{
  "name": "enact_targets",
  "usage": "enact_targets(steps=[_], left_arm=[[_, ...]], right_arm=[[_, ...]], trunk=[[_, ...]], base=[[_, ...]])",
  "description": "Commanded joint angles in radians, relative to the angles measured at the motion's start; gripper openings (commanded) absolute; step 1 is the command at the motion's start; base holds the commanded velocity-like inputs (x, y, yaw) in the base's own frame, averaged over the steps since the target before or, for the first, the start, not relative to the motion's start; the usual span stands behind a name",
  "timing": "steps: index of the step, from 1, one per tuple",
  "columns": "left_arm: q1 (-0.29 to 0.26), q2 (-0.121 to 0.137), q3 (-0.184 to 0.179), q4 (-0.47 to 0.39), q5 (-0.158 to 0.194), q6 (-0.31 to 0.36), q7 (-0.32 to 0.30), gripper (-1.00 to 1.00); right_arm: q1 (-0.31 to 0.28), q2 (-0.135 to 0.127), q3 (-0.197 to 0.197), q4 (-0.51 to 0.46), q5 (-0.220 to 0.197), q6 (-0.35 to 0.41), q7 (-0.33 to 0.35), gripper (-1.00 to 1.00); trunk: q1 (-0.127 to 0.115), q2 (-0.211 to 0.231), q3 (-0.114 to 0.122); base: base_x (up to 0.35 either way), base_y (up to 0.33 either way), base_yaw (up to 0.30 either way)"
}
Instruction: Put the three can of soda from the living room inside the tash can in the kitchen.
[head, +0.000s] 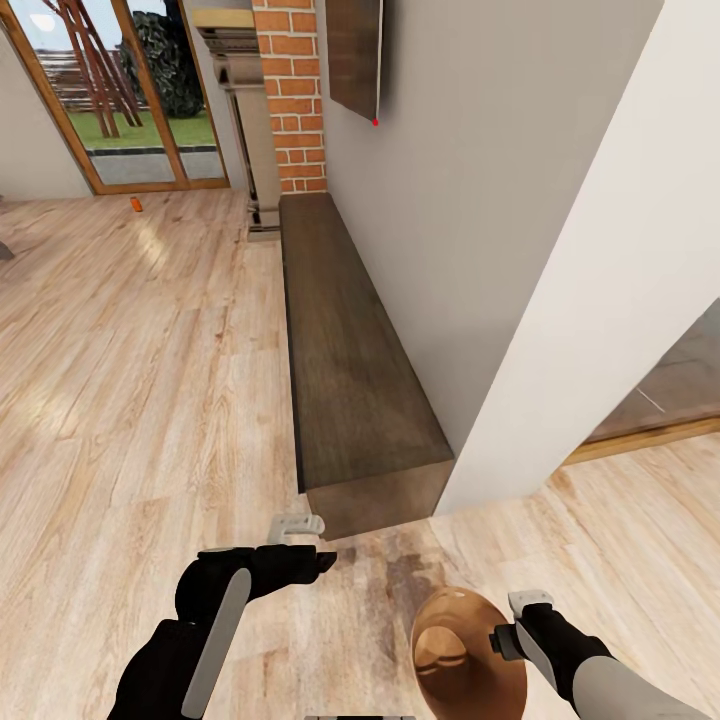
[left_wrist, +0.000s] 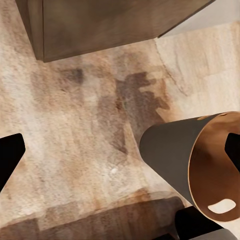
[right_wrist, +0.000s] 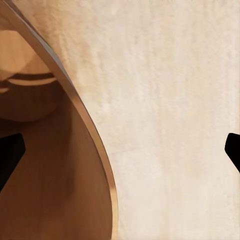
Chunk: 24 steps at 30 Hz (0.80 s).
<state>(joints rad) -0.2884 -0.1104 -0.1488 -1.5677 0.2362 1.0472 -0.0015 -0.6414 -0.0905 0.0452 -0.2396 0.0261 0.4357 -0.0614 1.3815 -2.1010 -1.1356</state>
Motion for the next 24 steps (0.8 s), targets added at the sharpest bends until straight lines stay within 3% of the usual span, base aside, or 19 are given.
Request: enact_targets(steps=[1, 18, 19, 24], left_arm=[[0.0, 0.0, 0.0, 0.0, 0.0, 0.0, 0.0, 1.0], [0.0, 0.0, 0.0, 0.0, 0.0, 0.0, 0.0, 1.0], [0.0, 0.0, 0.0, 0.0, 0.0, 0.0, 0.0, 1.0], [0.0, 0.0, -0.001, 0.0, 0.0, 0.0, 0.0, 1.0]], right_arm=[[0.0, 0.0, 0.0, 0.0, 0.0, 0.0, 0.0, 1.0], [0.0, 0.001, 0.001, -0.001, 0.0, 0.0, 0.0, 1.0], [0.0, 0.001, 0.001, -0.001, 0.0, 0.0, 0.0, -1.0], [0.0, 0.001, 0.001, -0.003, 0.0, 0.0, 0.0, -1.0]], trunk=[[0.0, 0.0, 0.0], [0.0, 0.0, 0.0], [0.0, 0.0, 0.0], [0.0, 0.0, 0.0]], base=[[0.0, 0.0, 0.0], [0.0, 0.0, 0.0], [0.0, 0.0, 0.0], [0.0, 0.0, 0.0]])
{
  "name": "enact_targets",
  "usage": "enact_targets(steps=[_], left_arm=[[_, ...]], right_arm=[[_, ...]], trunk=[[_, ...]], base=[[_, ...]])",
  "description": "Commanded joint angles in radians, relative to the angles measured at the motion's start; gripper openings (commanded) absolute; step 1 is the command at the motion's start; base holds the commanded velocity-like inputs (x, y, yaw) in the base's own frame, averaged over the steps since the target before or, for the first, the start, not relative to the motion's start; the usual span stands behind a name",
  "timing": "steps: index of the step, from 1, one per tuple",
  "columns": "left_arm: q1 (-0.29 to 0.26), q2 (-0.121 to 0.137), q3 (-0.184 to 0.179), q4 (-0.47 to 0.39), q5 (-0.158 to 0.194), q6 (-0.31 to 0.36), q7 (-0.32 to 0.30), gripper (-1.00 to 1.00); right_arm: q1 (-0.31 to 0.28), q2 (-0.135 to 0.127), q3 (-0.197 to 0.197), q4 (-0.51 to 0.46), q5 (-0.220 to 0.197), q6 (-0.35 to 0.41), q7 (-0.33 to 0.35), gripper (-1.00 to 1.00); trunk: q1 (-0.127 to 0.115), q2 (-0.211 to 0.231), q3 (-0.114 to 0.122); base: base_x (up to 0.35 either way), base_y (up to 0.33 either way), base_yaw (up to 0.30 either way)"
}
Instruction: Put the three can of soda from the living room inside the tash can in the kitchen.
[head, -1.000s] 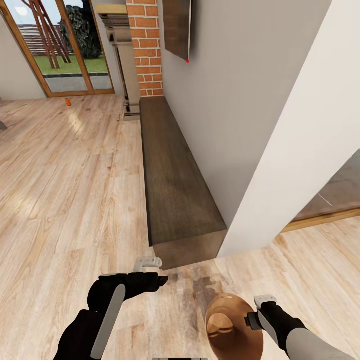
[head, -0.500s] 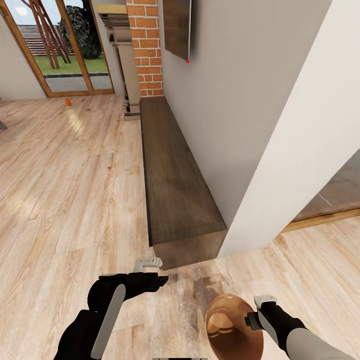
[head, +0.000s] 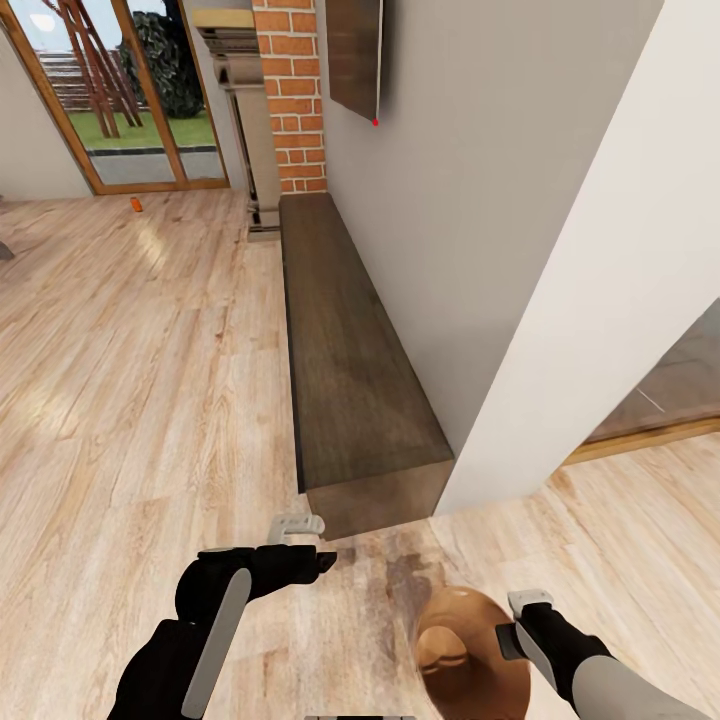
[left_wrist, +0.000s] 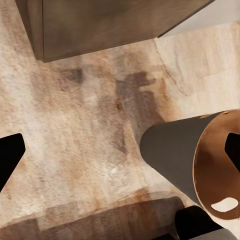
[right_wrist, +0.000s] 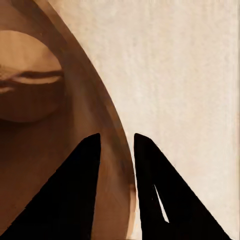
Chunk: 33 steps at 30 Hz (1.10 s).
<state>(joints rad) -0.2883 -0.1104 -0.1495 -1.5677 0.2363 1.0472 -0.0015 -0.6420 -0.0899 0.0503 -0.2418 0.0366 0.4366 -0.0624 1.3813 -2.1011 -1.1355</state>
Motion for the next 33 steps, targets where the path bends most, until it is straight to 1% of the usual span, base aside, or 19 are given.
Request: enact_targets(steps=[1, 9, 15, 22, 23, 27, 29, 33], left_arm=[[0.0, 0.0, 0.0, 0.0, 0.0, 0.0, 0.0, 1.0], [0.0, 0.0, -0.001, 0.0, 0.0, 0.0, 0.0, 1.0], [0.0, 0.0, -0.017, 0.0, 0.0, 0.0, 0.0, 1.0], [0.0, 0.0, -0.021, 0.0, 0.0, 0.0, 0.0, 1.0], [0.0, 0.0, -0.043, 0.005, 0.0, 0.0, 0.002, 1.0], [0.0, 0.0, -0.043, 0.008, -0.001, 0.0, 0.004, 1.0], [0.0, 0.0, -0.044, 0.008, -0.001, 0.0, 0.004, 1.0], [0.0, 0.0, -0.044, 0.01, -0.003, 0.0, 0.006, 1.0]], right_arm=[[0.001, 0.0, -0.004, 0.0, -0.011, -0.001, 0.001, -1.0], [0.001, -0.001, -0.006, -0.002, -0.011, -0.001, 0.001, -1.0], [0.001, -0.001, -0.006, -0.002, -0.011, -0.001, 0.001, -1.0], [0.001, -0.001, -0.006, -0.002, -0.011, -0.001, 0.001, -1.0], [0.0, -0.002, -0.01, -0.016, -0.011, 0.007, 0.002, -1.0], [-0.001, -0.003, -0.01, -0.045, -0.012, 0.018, 0.002, -1.0], [-0.002, -0.004, -0.01, -0.058, -0.012, 0.035, 0.001, -1.0], [-0.001, -0.012, -0.011, -0.139, -0.012, 0.128, 0.001, -1.0]], trunk=[[0.0, 0.0, 0.0], [0.0, 0.0, 0.0], [0.0, 0.0, 0.0], [-0.027, 0.049, 0.022], [-0.03, 0.056, 0.025], [-0.046, 0.084, 0.037], [-0.053, 0.098, 0.044], [-0.069, 0.126, 0.056]], base=[[0.0, 0.0, 0.0], [0.0, 0.0, 0.0], [0.0, 0.0, 0.0], [0.0, 0.0, 0.0], [0.0, 0.0, 0.0], [0.0, 0.0, 0.0], [0.0, 0.0, 0.0], [0.0, 0.0, 0.0]])
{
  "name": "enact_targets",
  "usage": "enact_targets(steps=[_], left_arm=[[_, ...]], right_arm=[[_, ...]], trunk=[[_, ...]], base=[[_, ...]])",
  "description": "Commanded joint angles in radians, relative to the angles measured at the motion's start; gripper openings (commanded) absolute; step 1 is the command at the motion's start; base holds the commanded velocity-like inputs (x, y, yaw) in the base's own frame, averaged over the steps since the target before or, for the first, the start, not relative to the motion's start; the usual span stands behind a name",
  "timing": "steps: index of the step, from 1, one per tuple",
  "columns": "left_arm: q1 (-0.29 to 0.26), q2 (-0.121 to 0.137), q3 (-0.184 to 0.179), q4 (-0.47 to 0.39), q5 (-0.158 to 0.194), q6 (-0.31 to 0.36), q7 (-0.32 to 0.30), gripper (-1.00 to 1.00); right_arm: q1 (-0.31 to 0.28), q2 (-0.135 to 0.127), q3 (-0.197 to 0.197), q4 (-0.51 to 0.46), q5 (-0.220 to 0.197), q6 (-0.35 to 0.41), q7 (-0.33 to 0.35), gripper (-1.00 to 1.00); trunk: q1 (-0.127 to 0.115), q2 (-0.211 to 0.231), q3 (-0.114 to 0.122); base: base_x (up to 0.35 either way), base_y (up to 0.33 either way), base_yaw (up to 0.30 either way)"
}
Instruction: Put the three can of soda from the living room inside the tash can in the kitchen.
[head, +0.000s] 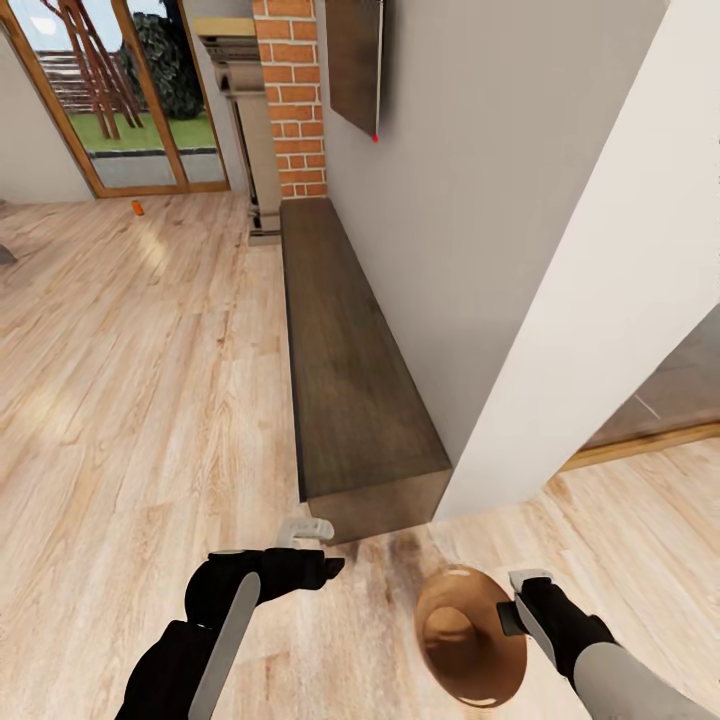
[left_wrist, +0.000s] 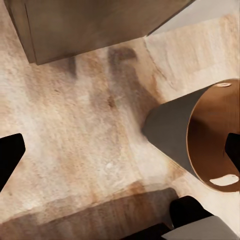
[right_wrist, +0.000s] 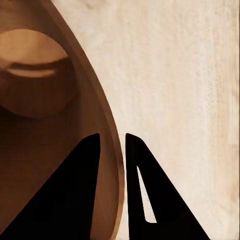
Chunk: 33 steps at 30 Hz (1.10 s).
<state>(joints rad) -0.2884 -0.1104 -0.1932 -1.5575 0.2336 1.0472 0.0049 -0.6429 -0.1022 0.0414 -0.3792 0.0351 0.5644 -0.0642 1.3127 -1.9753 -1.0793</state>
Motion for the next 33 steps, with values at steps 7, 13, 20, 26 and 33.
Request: enact_targets(steps=[7, 13, 20, 26, 33], left_arm=[[0.0, 0.0, -0.007, 0.002, -0.002, 0.0, 0.003, 1.0], [0.0, -0.001, -0.008, 0.006, -0.006, 0.0, 0.005, 1.0], [-0.001, -0.003, -0.008, 0.028, -0.006, 0.0, 0.007, 1.0], [-0.001, -0.003, -0.008, 0.042, -0.003, 0.0, 0.01, 1.0], [-0.002, -0.003, -0.008, 0.057, -0.002, 0.0, 0.01, 1.0]], right_arm=[[-0.004, -0.003, -0.004, -0.077, -0.01, 0.081, 0.003, -1.0], [-0.011, -0.005, -0.002, -0.204, -0.008, 0.238, 0.003, -1.0], [-0.011, -0.008, 0.001, -0.298, -0.007, 0.402, 0.002, -1.0], [-0.011, -0.006, 0.003, -0.307, -0.009, 0.421, 0.003, -1.0], [-0.011, -0.005, 0.079, -0.308, -0.012, 0.425, 0.004, -1.0]], trunk=[[-0.027, 0.049, 0.022], [-0.05, 0.091, 0.041], [-0.077, 0.14, 0.063], [-0.1, 0.182, 0.082], [-0.127, 0.231, 0.104]], base=[[0.0, 0.0, 0.0], [0.0, 0.0, 0.0], [0.0, 0.0, 0.0], [0.0, 0.0, 0.0], [0.0, 0.0, 0.0]])
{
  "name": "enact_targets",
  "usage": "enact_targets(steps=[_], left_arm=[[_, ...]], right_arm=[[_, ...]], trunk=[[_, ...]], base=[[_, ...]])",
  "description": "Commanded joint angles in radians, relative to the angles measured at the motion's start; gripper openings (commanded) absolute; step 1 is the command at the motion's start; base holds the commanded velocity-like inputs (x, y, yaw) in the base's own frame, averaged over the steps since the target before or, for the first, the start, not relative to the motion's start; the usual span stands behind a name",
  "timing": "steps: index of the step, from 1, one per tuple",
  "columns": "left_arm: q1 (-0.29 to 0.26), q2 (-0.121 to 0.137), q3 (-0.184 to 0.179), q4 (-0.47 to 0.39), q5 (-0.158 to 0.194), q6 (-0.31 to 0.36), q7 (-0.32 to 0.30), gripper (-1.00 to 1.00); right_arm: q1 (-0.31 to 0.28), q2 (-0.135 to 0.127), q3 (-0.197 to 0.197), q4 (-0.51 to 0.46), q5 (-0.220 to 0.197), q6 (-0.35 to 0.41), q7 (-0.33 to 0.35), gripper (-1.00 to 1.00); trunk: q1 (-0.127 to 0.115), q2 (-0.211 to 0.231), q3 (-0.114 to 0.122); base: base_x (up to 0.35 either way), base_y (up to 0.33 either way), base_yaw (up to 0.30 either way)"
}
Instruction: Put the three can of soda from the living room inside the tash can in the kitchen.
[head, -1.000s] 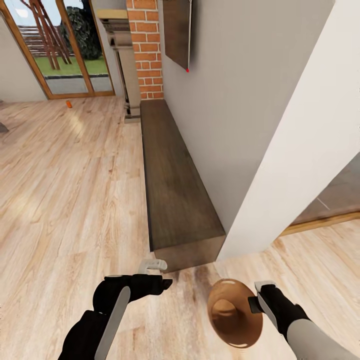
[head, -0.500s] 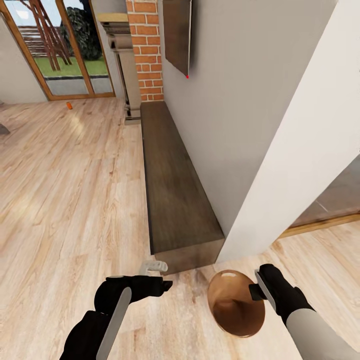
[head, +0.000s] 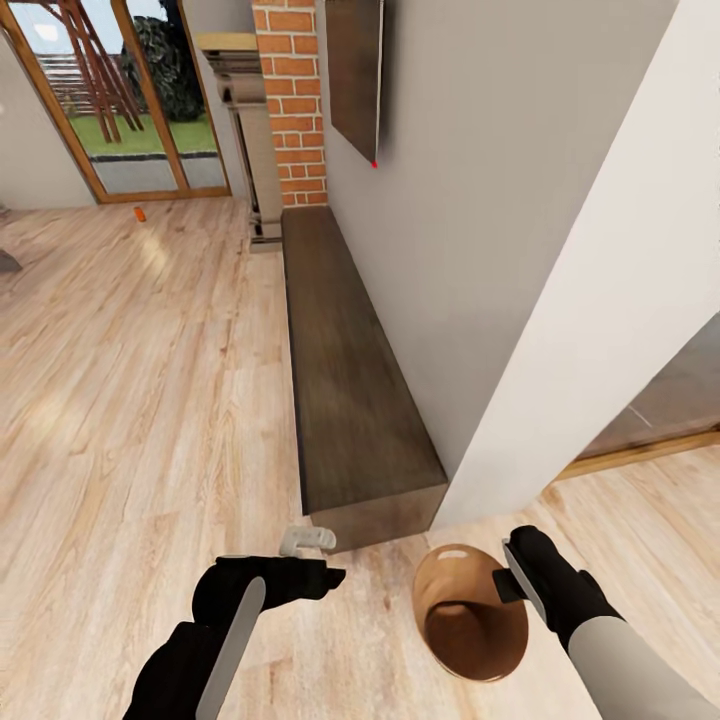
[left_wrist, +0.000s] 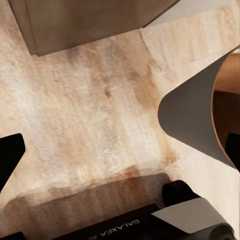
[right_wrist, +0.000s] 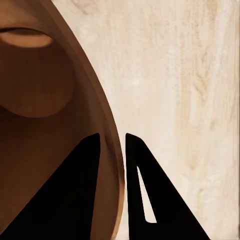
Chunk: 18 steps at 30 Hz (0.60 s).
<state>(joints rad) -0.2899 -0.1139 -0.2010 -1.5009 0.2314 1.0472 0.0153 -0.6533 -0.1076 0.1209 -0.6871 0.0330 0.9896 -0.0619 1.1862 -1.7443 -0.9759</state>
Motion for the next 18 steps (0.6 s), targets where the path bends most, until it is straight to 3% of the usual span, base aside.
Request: enact_targets(steps=[1, 13, 18], left_arm=[[0.0, 0.0, 0.0, 0.001, 0.0, 0.0, 0.0, 1.0], [-0.001, 0.001, 0.003, 0.027, 0.005, -0.01, -0.009, 1.0], [-0.007, 0.001, 0.003, 0.027, 0.016, -0.009, -0.009, 1.0]], right_arm=[[0.0, 0.0, 0.004, 0.0, -0.01, 0.0, 0.002, -1.0], [0.001, 0.01, 0.021, 0.003, -0.009, -0.001, 0.001, -1.0], [0.0, 0.001, 0.02, 0.003, -0.006, -0.001, -0.001, -1.0]], trunk=[[-0.004, 0.007, 0.003], [-0.05, 0.091, 0.041], [-0.069, 0.126, 0.057]], base=[[0.0, 0.0, 0.0], [0.0, 0.0, 0.0], [0.0, 0.0, 0.0]])
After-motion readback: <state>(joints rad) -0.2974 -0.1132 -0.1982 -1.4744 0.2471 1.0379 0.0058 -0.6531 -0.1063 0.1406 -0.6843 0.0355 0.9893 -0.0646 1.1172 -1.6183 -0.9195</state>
